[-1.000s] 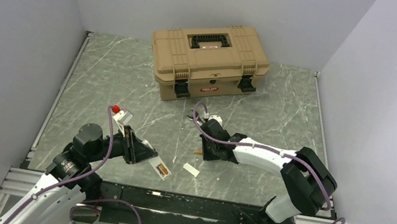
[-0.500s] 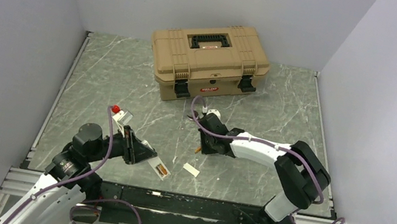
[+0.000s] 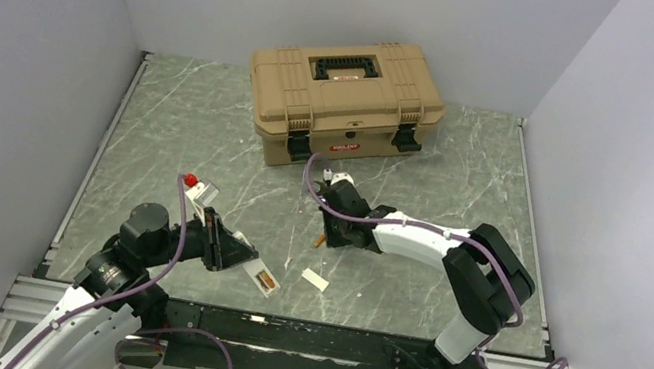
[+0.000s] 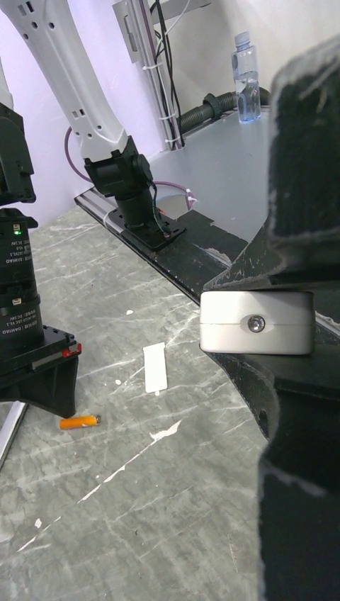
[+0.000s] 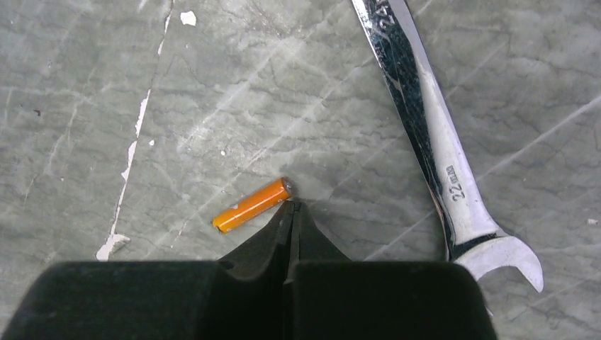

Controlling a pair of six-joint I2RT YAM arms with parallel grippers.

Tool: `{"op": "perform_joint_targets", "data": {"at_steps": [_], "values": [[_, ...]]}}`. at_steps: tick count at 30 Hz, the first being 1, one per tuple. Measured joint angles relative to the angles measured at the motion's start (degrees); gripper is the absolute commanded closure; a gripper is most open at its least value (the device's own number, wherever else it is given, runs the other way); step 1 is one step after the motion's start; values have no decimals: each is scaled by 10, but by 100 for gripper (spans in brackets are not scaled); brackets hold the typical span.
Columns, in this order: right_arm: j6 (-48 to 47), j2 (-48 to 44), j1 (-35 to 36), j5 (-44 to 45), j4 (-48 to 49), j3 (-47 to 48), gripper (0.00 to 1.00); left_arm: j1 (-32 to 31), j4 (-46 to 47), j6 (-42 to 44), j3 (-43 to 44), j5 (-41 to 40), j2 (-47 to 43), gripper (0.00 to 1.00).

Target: Load the batteries into the remote control

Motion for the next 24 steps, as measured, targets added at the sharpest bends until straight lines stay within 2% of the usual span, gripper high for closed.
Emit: {"op": "perform_joint_targets", "data": {"at_steps": [16, 18, 22, 24], "values": [[3, 9, 0, 8, 9, 11, 99, 0, 0, 0, 0, 0, 0, 100], [9, -4, 0, 17, 5, -3, 86, 0, 0, 0, 0, 0, 0, 100], [17, -41, 0, 24, -2, -28, 68, 0, -4, 2, 6, 0, 0, 100], [19, -66, 0, 23, -1, -34, 62, 0, -4, 4, 9, 0, 0, 100]]}}
